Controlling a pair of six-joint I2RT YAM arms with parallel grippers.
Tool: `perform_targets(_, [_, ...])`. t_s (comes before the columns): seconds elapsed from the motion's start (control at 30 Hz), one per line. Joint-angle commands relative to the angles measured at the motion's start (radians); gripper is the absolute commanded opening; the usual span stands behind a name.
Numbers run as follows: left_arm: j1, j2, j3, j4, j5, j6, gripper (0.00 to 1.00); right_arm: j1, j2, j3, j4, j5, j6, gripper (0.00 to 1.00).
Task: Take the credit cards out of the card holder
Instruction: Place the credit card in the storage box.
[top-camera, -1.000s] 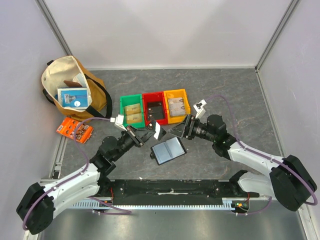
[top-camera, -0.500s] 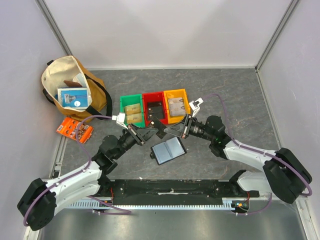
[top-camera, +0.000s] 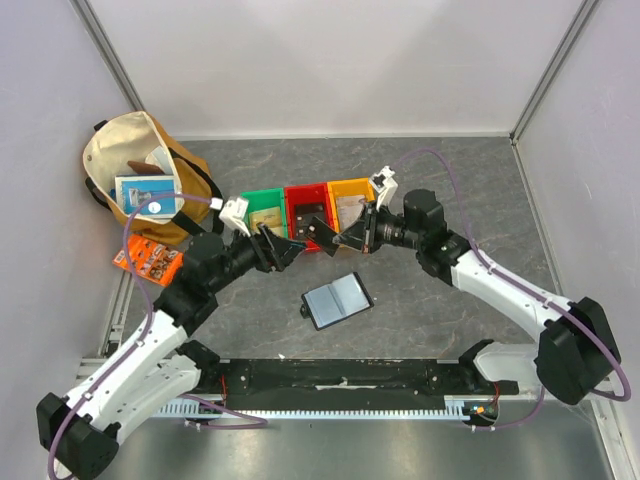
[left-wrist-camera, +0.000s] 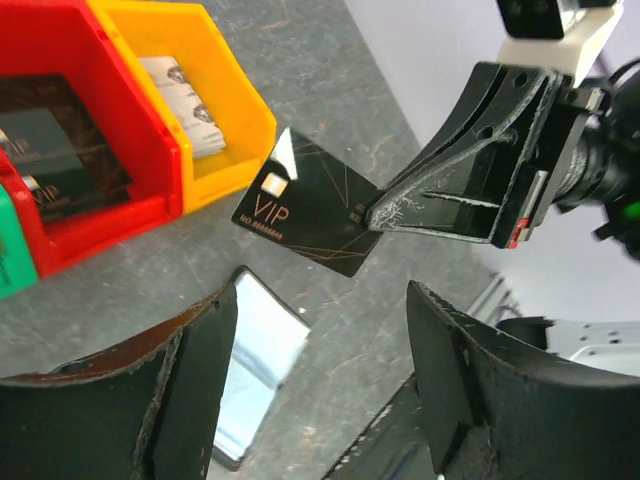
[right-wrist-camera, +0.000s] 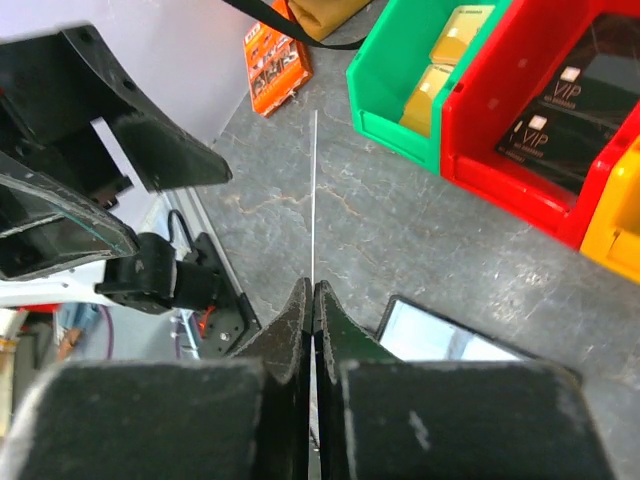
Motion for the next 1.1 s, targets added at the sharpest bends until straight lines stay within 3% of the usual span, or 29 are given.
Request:
perform_targets(0.0, [0.032, 0.106, 0.178, -0.278, 0.145, 0.320, 0.75, -0.001, 0.060, 0.164, -0.266, -0.099, -0.264, 0.00])
perform_targets(0.27, [0.106, 0.307, 0.340, -0.321, 0.502, 0.543, 0.77, -0.001, 0.068, 0.234, -0.390, -0.254, -0.433, 0.00])
perform_targets(0.47, [0.106, 0.357, 0.385, -0.338, 0.604, 0.663, 0.76, 0.001, 0.041, 0.218, -0.390, -0.322, -0.482, 0.00])
perform_targets(0.6, [0.104, 0.378, 0.386, -0.335, 0.722, 0.697, 0.68, 0.001, 0.033, 0.215, -0.389, -0.339, -0.495, 0.00])
perform_targets(0.77, [0.103, 0.409, 0.380, -0.332, 0.763, 0.709, 0.61, -0.001, 0.030, 0.217, -0.380, -0.362, -0.499, 0.00])
perform_targets(0.83, [0.103, 0.413, 0.380, -0.329, 0.765, 0.709, 0.48, -0.001, 0.030, 0.215, -0.380, -0.363, -0.501, 0.00])
perform_targets(0.93, [0.106, 0.407, 0.383, -0.318, 0.754, 0.704, 0.07, -0.001, 0.031, 0.206, -0.378, -0.354, -0.505, 0.00])
perform_targets(1.0, [0.106, 0.400, 0.383, -0.316, 0.725, 0.701, 0.02, -0.001, 0.025, 0.195, -0.375, -0.325, -0.499, 0.03])
perform_targets(1.07, [0.106, 0.397, 0.386, -0.318, 0.688, 0.701, 0.02, -0.002, 0.008, 0.177, -0.377, -0.281, -0.492, 0.20])
